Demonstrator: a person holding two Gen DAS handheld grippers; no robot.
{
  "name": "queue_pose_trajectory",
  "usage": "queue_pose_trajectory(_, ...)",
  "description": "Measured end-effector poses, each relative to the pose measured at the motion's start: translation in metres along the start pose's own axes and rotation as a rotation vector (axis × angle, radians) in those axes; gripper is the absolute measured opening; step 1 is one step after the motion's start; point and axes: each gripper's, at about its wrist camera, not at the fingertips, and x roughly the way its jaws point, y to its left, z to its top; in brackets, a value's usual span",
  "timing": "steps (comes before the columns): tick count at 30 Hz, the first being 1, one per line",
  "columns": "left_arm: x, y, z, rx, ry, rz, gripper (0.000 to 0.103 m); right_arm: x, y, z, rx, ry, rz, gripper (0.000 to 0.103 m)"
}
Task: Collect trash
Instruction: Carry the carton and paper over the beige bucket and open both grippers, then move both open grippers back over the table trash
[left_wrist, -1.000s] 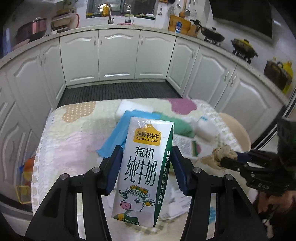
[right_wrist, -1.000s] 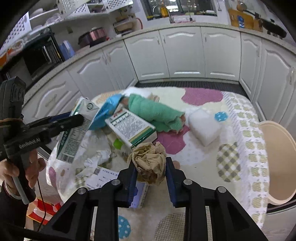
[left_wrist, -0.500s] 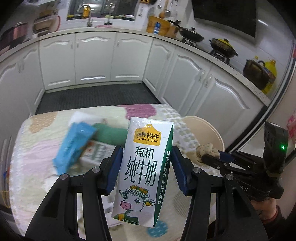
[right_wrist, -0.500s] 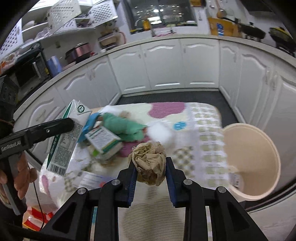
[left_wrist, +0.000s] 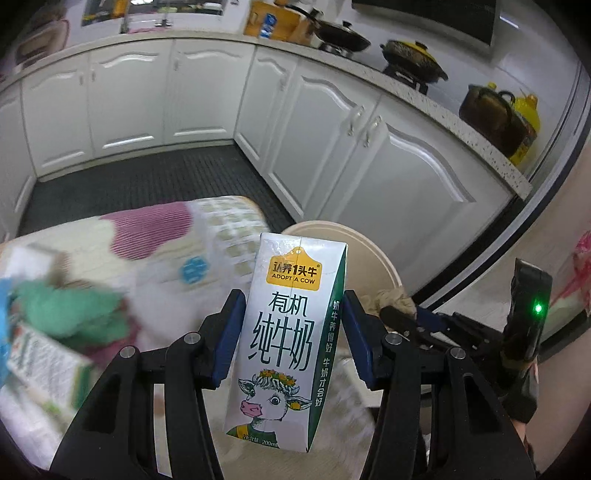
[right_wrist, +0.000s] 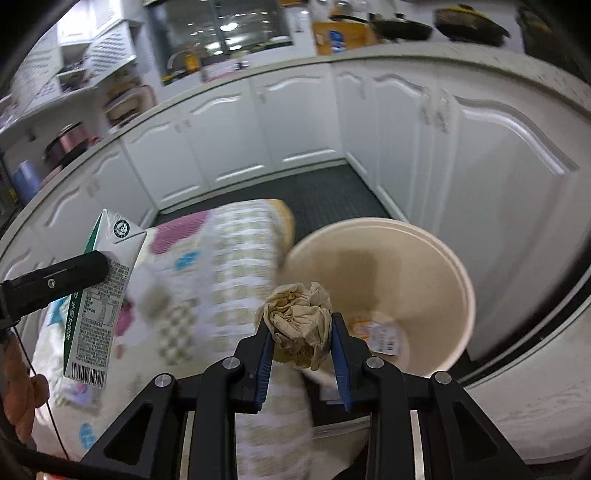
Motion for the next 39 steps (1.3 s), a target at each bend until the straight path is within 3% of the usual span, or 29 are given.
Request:
queue_pose_trajectory(4, 0.038, -0.013, 0.016, -0.039, 0.019, -0.013, 0.052, 0.015, -0.026, 0.006, 0.034, 0.009, -0.037, 0.028)
queue_pose_trajectory(6, 0.053, -0.016, 0.022, -0.07, 0.019, -0.02, 0.052, 0.02, -0.034, 0.008, 0.046, 0.011, -0.056, 0.04)
queue_pose_trajectory(7, 0.061, -0.017, 0.025, -0.079, 0.018, -0.025, 0.056, 0.022, -0.04, 0.01, 0.055, 0.008, -0.068, 0.052)
queue_pose_trajectory(8, 0.065, -0.017, 0.026, -0.083, 0.018, -0.023, 0.065, 0.022, -0.044, 0.01, 0.061, 0.002, -0.072, 0.056)
queue_pose_trajectory(10, 0.072, -0.018, 0.028, -0.097, 0.009, -0.028, 0.071, 0.023, -0.05, 0.01, 0.071, -0.005, -0.081, 0.056)
queue_pose_trajectory(13, 0.076, -0.019, 0.027, -0.101, 0.014, -0.026, 0.071, 0.024, -0.054, 0.007, 0.083, 0.003, -0.074, 0.056)
queue_pose_trajectory(24, 0.051, -0.012, 0.014, -0.071, -0.023, 0.074, 0.071, 0.023, -0.043, -0.005, 0.076, 0.023, -0.051, 0.057)
queue_pose_trajectory(28, 0.037, -0.006, 0.008, -0.074, -0.038, 0.108, 0.071, 0.015, -0.027, -0.007, 0.043, 0.009, -0.047, 0.066)
queue_pose_trajectory(39, -0.014, 0.015, -0.018, -0.039, -0.088, 0.243, 0.071, -0.008, 0.023, -0.011, -0.024, -0.01, 0.012, 0.067)
